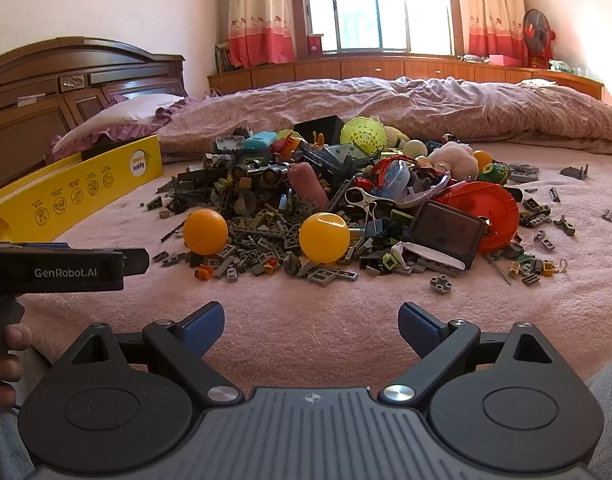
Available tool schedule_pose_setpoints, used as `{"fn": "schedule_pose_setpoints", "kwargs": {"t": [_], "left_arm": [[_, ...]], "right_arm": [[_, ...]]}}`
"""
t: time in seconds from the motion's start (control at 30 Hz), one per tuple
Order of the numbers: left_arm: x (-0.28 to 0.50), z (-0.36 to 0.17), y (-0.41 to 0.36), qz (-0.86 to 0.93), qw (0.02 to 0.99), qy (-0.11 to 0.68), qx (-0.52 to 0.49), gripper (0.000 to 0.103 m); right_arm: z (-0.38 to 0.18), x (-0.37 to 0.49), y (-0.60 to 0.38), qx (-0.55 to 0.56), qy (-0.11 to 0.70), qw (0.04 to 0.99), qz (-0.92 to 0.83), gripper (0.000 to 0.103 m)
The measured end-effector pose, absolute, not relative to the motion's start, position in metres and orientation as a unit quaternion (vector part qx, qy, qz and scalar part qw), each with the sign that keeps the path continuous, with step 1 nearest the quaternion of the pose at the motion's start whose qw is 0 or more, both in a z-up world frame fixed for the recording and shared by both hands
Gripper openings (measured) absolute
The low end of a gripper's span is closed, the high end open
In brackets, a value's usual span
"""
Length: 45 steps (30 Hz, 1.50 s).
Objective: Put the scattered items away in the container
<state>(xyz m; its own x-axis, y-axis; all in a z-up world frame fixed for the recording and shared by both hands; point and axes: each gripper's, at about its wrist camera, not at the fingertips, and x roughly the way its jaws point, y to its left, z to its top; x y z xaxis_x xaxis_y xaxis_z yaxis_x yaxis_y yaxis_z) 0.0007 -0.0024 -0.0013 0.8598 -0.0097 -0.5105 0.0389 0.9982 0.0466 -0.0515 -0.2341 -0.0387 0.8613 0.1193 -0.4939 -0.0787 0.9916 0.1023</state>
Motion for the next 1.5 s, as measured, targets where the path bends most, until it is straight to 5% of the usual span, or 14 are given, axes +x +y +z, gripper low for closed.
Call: {"fn": "schedule_pose_setpoints", "kwargs": {"t": [1.5], "left_arm": [[-0.0005, -0.0016, -0.0037, -0.03, 0.963, 0.266, 0.028, 0.103]], "right_arm": [[-0.0408, -0.0501, -0.2321, 0.039, 0.26, 0.963, 0.051, 0.096]]}}
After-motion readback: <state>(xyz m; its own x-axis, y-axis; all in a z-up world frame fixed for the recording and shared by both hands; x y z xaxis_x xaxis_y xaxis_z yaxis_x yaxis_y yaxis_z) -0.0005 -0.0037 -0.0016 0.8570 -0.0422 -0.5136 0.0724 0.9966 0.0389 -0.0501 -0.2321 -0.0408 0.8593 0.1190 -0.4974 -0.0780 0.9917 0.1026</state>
